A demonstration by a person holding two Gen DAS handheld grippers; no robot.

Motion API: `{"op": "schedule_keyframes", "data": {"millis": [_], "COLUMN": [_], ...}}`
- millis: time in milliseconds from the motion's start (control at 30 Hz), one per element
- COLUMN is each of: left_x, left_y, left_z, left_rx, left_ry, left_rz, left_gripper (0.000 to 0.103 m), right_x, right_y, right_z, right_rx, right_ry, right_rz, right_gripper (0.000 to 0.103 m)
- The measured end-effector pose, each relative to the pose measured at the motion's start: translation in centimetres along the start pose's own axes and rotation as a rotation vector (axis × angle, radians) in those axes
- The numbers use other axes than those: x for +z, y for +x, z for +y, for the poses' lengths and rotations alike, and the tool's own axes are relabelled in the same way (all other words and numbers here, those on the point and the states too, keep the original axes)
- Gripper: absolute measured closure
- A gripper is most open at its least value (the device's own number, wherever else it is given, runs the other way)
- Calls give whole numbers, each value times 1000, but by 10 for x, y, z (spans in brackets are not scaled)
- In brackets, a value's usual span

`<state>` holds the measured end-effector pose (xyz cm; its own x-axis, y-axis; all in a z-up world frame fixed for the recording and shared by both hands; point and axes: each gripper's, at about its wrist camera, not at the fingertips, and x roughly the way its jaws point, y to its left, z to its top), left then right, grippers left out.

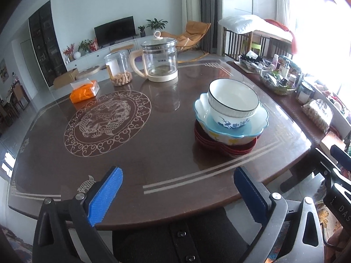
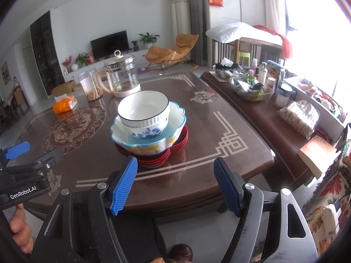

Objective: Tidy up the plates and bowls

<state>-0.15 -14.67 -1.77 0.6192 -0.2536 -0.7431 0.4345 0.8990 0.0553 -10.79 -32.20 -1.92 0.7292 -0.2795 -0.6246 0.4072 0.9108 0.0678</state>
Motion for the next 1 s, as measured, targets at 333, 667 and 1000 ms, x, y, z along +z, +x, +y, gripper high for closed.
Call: {"op": "schedule_keyframes", "data": {"millis": [333,667,1000], "left_x": [-5,-6,-5], "left_y": [-6,0,0], "left_z": [-9,-6,-9], "left_rx": [5,14,-21], "left_ry": [31,20,28], "left_rz": [7,15,6], "left_gripper": [2,2,2], "right_x": [-8,-9,-7], "right_y": [-23,-16,-19], "right_z": [17,14,19], "right_rx": [-20,-34,-44], "right_ry": [-34,-9,-25], "right_rz": [31,35,9], "right_gripper": [27,27,27]}}
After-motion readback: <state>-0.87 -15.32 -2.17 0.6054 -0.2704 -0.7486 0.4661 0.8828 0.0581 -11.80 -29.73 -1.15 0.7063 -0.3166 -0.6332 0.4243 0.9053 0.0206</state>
